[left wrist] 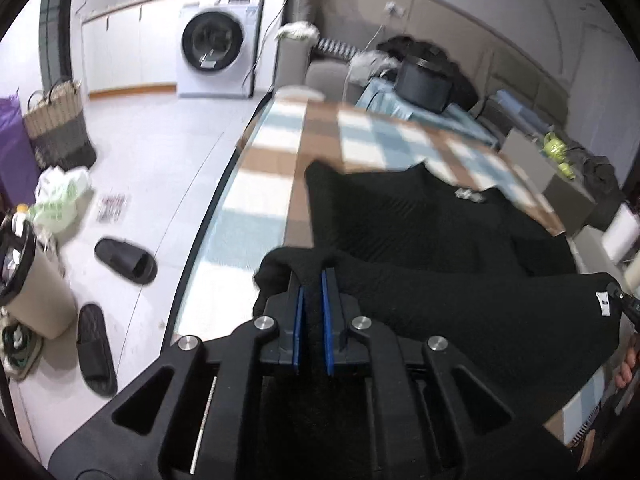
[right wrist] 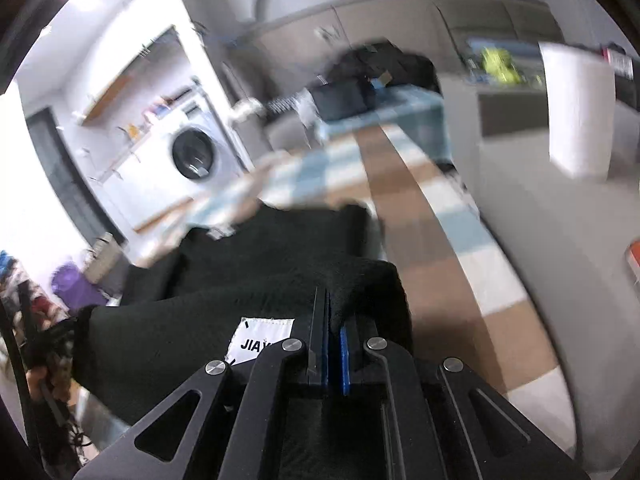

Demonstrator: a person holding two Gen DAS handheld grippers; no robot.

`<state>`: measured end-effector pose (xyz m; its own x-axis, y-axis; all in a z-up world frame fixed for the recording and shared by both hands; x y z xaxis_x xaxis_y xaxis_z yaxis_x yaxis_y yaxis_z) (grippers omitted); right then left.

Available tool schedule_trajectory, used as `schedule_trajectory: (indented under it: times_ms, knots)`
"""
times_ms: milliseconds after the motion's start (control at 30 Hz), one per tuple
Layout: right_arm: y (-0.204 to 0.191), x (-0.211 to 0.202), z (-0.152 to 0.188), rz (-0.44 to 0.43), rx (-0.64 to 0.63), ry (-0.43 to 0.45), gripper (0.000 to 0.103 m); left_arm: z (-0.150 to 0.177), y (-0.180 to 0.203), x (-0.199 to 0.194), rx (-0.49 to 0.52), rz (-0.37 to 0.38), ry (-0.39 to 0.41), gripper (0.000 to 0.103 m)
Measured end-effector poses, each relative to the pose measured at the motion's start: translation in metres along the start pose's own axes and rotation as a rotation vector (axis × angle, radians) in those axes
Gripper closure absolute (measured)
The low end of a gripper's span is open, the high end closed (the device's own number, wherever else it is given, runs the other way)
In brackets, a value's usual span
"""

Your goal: Fold small clothes

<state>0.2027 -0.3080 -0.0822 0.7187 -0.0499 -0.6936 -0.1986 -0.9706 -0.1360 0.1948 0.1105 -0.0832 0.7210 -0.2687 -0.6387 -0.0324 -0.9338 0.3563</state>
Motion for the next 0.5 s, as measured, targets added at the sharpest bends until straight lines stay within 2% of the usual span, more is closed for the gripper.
schedule_trajectory:
  times_ms: [33,100,167,233,333,400,500]
  knots:
    - [0.0,0.007,0.003,0.013,0.015,-0.018,0.099,0.003,-0.001,0.005,-0.002,-0.014,-0.016,0.096]
    - [0.0,0.017,0.008,0.027,0.017,-0.059,0.097,0.006,0.0,0.004,0.006,-0.04,-0.026,0.086]
    - [0.003,0.016,0.01,0.016,0.031,-0.069,0.092,0.008,0.002,-0.002,0.02,-0.045,-0.011,0.062]
    - [0.009,0.01,0.011,0.011,0.044,-0.073,0.084,0.01,0.002,-0.013,0.017,-0.055,0.017,0.048]
    - [0.019,-0.002,0.013,-0.009,0.079,-0.068,0.073,0.014,0.003,-0.026,0.013,-0.041,0.04,0.047]
    - [0.023,-0.009,0.015,-0.016,0.098,-0.067,0.06,0.016,0.0,-0.033,-0.01,-0.044,0.049,0.046]
    - [0.026,-0.017,0.018,-0.015,0.108,-0.062,0.06,0.02,-0.003,-0.04,-0.032,-0.037,0.05,0.046]
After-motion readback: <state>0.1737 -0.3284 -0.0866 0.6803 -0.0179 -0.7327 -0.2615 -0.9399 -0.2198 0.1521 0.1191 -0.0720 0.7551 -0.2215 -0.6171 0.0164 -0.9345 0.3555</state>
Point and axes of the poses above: each gripper's, at about its wrist camera, not at the fingertips, and x roughly the way its jaws point, y to its right, z to its underside, the point moved 6 cm from there along x, roughly the way its jaws point, and after that the axes turned 15 degrees about z, right-handed, at the moved point
